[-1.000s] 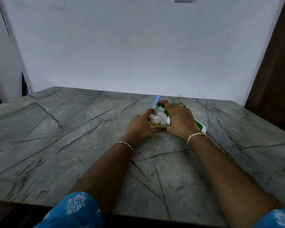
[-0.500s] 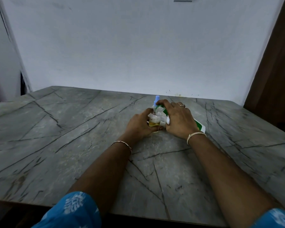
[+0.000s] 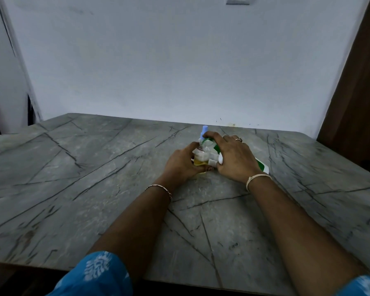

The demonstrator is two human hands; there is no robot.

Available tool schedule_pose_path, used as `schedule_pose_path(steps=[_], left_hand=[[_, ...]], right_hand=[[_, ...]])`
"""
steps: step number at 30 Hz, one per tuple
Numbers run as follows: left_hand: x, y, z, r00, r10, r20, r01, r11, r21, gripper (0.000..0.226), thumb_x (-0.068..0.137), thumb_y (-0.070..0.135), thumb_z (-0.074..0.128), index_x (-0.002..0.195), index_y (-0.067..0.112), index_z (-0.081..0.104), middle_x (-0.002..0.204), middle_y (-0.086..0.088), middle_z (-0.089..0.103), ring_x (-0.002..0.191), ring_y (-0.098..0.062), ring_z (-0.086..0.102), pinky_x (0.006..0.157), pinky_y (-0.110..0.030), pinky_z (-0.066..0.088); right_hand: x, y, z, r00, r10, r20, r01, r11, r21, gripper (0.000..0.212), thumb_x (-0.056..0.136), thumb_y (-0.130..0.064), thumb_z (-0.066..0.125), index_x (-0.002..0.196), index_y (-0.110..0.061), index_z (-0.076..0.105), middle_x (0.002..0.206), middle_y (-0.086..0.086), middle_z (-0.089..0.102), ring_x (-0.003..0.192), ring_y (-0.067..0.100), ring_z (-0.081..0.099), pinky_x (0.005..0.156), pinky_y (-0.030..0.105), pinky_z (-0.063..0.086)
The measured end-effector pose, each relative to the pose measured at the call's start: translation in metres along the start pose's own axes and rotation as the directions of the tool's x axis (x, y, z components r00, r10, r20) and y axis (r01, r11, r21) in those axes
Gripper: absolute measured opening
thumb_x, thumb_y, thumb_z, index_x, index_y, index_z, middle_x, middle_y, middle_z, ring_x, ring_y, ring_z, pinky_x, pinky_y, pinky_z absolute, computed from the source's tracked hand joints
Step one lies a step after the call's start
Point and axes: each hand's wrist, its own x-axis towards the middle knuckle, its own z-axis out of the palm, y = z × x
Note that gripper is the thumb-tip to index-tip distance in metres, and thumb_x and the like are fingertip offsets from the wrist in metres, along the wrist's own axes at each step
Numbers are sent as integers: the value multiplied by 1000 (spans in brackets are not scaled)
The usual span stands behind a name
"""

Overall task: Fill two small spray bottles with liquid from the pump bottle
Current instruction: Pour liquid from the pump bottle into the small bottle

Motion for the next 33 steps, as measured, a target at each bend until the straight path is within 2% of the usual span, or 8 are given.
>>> schedule_pose_path(steps=[3, 8, 16, 20, 25, 29, 33], left_hand=[[1, 0, 0, 1000, -12, 14, 12, 1000, 5, 79, 61, 58, 78, 129, 31, 48, 104, 4, 71, 83, -10, 67, 70, -18, 44], [0, 0, -1, 1000, -6, 13, 6, 1000, -8, 77, 62, 58, 78, 128, 30, 49, 105, 5, 71, 82, -7, 65, 67, -15, 41], [0, -1, 0, 999, -5, 34, 5, 1000, -10, 81, 62, 60, 77, 130, 29, 47, 111, 3, 69, 90, -12, 66, 77, -25, 51], [0, 0, 0, 1000, -1, 22, 1, 1000, -23, 80, 62, 57, 78, 131, 29, 47, 110, 4, 69, 88, -10, 66, 73, -18, 45], [-1, 1, -2, 999, -16, 28, 17, 999, -30, 80, 62, 55, 79, 131, 31, 47, 104, 4, 71, 81, -6, 64, 66, -14, 41], [-1, 2, -2, 999, -16, 36, 16, 1000, -17, 77, 63, 56, 79, 128, 30, 48, 105, 3, 70, 86, -11, 67, 72, -20, 48], [-2, 2, -3, 1000, -7, 21, 8, 1000, -21, 76, 64, 58, 77, 128, 29, 48, 106, 4, 70, 88, -12, 66, 73, -20, 47]], right_hand=[[2, -2, 0, 1000, 9, 13, -9, 1000, 21, 79, 73, -23, 74, 136, -37, 29, 110, 5, 60, 105, 28, 52, 89, 42, 47], [4, -2, 1, 1000, 4, 1, -4, 1000, 10, 80, 72, -22, 74, 138, -36, 29, 111, 5, 60, 105, 28, 53, 87, 42, 47], [-2, 3, -2, 999, -12, 30, 13, 1000, -11, 97, 77, -30, 74, 146, -50, 8, 102, 5, 57, 102, 26, 50, 82, 38, 47], [-1, 3, -4, 999, -11, 42, 10, 1000, 23, 85, 76, -24, 71, 143, -43, 23, 101, 5, 57, 101, 27, 51, 81, 38, 46], [2, -1, -2, 1000, 8, 11, -8, 1000, 21, 78, 73, -21, 73, 137, -35, 31, 111, 5, 61, 104, 28, 52, 85, 39, 46], [4, -2, 2, 1000, 9, -17, -9, 1000, 4, 78, 70, -24, 75, 135, -35, 33, 114, 4, 61, 105, 27, 53, 87, 40, 45], [2, 2, 4, 1000, -10, -22, 9, 1000, -23, 85, 72, -27, 75, 139, -41, 25, 106, 3, 59, 103, 27, 53, 85, 39, 45]])
